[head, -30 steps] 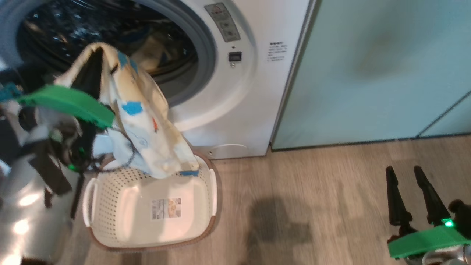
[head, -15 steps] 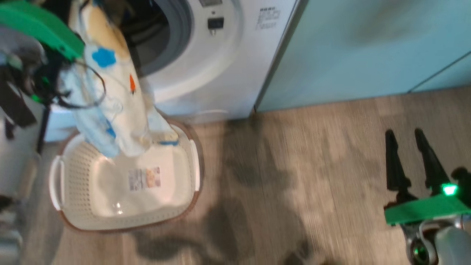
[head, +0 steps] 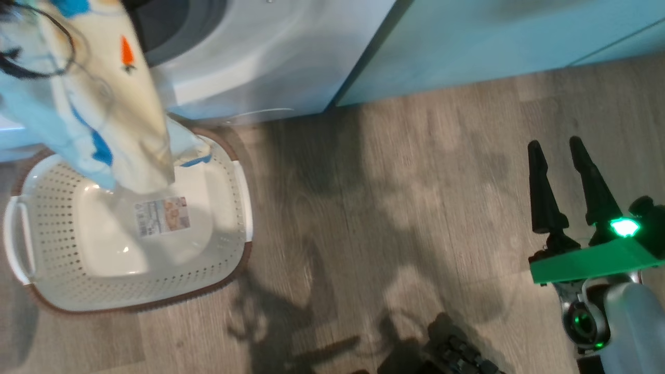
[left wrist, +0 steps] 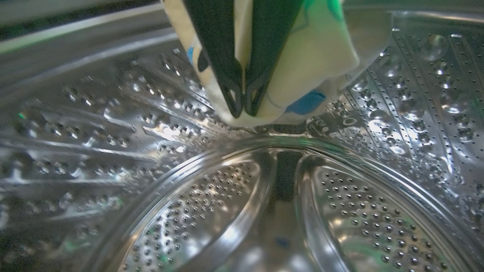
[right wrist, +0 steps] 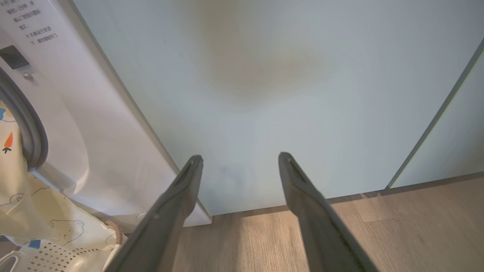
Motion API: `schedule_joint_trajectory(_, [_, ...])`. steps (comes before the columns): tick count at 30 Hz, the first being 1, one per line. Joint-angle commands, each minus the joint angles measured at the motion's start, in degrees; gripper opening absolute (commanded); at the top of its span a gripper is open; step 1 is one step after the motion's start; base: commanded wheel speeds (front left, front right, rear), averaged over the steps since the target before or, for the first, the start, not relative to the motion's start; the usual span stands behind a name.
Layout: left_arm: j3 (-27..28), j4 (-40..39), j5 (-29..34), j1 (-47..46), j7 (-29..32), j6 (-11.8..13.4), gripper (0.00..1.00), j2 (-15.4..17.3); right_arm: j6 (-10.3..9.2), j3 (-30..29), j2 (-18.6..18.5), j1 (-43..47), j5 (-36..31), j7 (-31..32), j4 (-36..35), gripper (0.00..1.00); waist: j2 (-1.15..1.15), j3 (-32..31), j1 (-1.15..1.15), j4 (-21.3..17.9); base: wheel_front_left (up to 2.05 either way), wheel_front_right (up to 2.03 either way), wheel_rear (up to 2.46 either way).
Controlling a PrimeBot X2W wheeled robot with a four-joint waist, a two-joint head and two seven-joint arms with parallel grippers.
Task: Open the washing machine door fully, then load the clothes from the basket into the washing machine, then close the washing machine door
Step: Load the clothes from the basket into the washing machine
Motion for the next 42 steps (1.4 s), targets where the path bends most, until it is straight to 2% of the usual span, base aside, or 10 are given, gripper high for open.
schedule_joint_trajectory(1, [1.1, -0.9, 0.4, -3.5, -1.0, 0.0, 0.00, 3.4, -0.16, 1.0, -0.2, -0.5, 0.5, -0.5, -1.8, 1.00, 0.00, 0.8, -0.01, -0.8, 0.00, 0.00, 0.00])
schedule_joint_trajectory(7, [-0.8, 3.8, 2.5, -9.0, -7.2, 0.0, 0.00, 4.9, -0.16, 1.8, -0.2, -1.4, 0.8, -0.5, -1.9, 1.00, 0.00, 2.3, -0.01, -1.9, 0.00, 0.00, 0.00])
schedule_joint_trajectory(11, [-0.3, 6.3, 2.4, -12.3, -12.1, 0.0, 0.00, 5.0, -0.16, 1.9, -0.2, -1.5, 0.8, -0.5, -2.0, 1.00, 0.00, 3.0, -0.01, -2.2, 0.00, 0.00, 0.00])
schedule_joint_trajectory(15, [1.1, 7.2, 2.1, -15.3, -14.4, 0.0, 0.00, 5.4, -0.16, 2.0, -0.2, -1.6, 1.0, -0.5, -1.9, 1.00, 0.00, 3.5, -0.01, -2.3, 0.00, 0.00, 0.00])
schedule_joint_trajectory(20, [4.9, 4.8, 2.4, -17.1, -14.8, 0.0, 0.00, 5.9, -0.16, 2.0, -0.2, -1.8, 1.1, -0.5, -1.9, 1.00, 0.00, 3.8, -0.01, -2.1, 0.00, 0.00, 0.00])
schedule_joint_trajectory(21, [7.5, 2.6, 3.2, -16.7, -14.9, 0.0, 0.00, 5.8, -0.16, 2.1, -0.2, -2.0, 1.2, -0.5, -1.9, 1.00, 0.00, 4.0, -0.01, -2.0, 0.00, 0.00, 0.00])
schedule_joint_trajectory(23, [9.3, 1.3, 3.9, -15.3, -14.9, 0.0, 0.00, 5.0, -0.16, 2.0, -0.2, -2.2, 1.2, -0.5, -1.8, 1.00, 0.00, 4.0, -0.01, -1.8, 0.00, 0.00, 0.00])
schedule_joint_trajectory(42, [10.2, 2.2, 6.0, -7.8, -14.9, 0.0, 0.00, 1.9, -0.16, 1.5, -0.2, -2.3, 0.6, -0.5, -1.8, 1.00, 0.00, 4.0, -0.01, -1.4, 0.00, 0.00, 0.00])
